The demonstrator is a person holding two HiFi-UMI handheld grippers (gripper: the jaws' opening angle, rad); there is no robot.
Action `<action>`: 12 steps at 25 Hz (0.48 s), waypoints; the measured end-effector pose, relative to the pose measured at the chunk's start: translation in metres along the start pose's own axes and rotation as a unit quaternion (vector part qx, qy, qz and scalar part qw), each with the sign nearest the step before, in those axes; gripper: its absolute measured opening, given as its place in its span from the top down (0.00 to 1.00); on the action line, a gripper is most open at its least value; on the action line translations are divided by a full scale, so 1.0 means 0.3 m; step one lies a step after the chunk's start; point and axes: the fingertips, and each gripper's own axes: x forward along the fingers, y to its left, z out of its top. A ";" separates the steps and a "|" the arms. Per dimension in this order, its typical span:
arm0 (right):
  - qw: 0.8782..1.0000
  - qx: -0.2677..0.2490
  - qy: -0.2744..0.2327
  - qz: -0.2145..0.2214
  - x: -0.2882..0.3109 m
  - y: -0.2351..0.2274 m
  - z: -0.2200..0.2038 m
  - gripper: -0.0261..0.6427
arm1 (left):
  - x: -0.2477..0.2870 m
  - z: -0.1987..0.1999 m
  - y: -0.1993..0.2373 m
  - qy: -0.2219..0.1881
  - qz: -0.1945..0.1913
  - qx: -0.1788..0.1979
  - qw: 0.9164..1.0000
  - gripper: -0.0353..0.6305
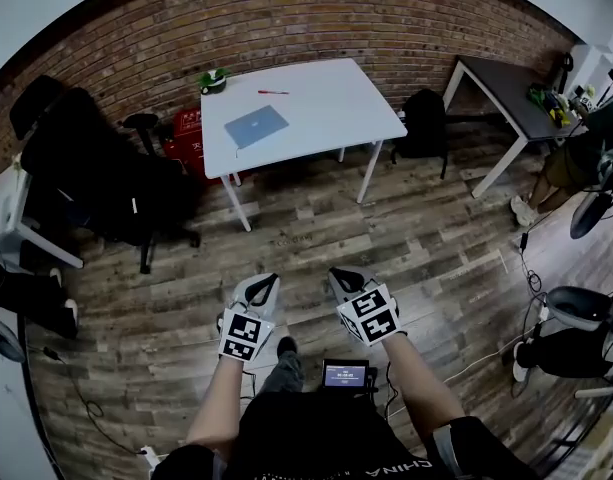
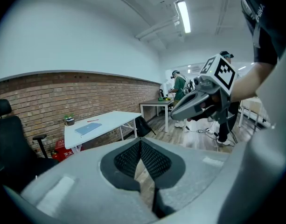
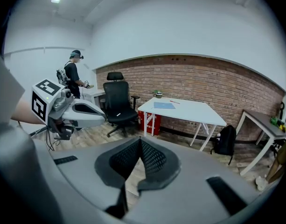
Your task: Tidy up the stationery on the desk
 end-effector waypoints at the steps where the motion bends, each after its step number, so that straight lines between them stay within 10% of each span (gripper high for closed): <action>1: 1.000 0.002 0.003 -0.003 0.035 -0.015 0.020 0.95 | 0.024 -0.002 0.035 0.001 -0.005 0.000 1.000 0.94; 12: 0.999 0.021 0.016 -0.037 0.332 -0.114 0.215 0.95 | 0.217 0.008 0.386 0.002 -0.047 0.012 0.999 0.94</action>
